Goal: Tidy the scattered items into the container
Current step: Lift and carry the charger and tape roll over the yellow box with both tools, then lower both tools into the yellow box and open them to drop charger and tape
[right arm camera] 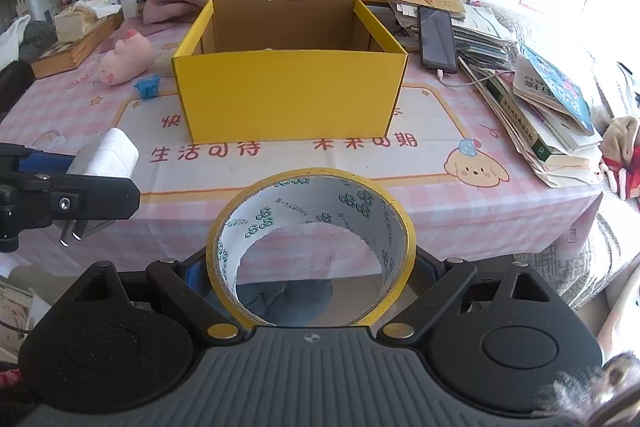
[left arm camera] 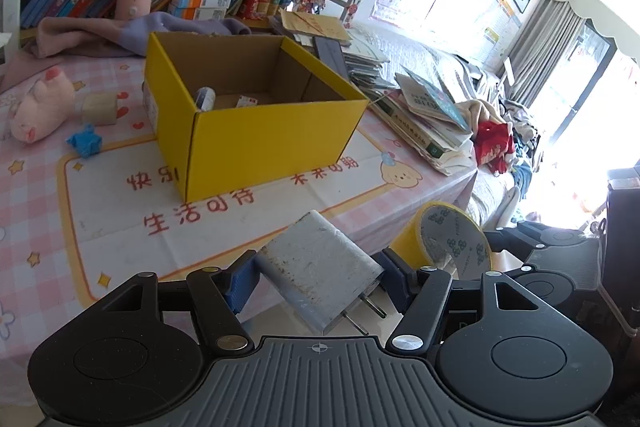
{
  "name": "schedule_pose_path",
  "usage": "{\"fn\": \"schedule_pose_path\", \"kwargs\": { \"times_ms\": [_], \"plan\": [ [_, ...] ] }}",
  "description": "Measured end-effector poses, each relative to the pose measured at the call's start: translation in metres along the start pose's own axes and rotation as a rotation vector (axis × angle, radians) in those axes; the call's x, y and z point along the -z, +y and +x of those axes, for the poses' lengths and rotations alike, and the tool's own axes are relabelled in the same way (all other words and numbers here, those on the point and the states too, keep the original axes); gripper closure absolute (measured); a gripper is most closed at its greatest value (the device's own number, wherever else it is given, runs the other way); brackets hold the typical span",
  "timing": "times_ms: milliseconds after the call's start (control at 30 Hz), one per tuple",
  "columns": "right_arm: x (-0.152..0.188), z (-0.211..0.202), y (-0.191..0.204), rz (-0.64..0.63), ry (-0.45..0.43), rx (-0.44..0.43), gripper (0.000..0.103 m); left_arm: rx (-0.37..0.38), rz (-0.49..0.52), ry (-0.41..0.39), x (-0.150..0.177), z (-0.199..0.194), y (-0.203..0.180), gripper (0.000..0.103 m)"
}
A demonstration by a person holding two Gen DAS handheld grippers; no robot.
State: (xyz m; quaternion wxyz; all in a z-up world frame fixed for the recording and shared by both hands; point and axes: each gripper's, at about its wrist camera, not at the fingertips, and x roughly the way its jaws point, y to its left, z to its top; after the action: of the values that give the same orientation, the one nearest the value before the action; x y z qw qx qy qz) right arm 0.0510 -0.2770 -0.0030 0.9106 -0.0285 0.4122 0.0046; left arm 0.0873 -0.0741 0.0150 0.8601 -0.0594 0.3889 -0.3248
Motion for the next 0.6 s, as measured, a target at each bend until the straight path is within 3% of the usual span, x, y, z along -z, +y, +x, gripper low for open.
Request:
{"fn": "schedule_pose_path", "kwargs": {
  "times_ms": [333,600],
  "plan": [
    [-0.026,0.011,-0.03,0.008,-0.039,-0.013,0.012,0.014,0.069,-0.05,-0.037,0.019,-0.019,0.038],
    [-0.073,0.007,-0.06,-0.006,-0.197,-0.06,0.012,-0.037,0.138,-0.146,-0.081,0.029,-0.029,0.038]
  ]
}}
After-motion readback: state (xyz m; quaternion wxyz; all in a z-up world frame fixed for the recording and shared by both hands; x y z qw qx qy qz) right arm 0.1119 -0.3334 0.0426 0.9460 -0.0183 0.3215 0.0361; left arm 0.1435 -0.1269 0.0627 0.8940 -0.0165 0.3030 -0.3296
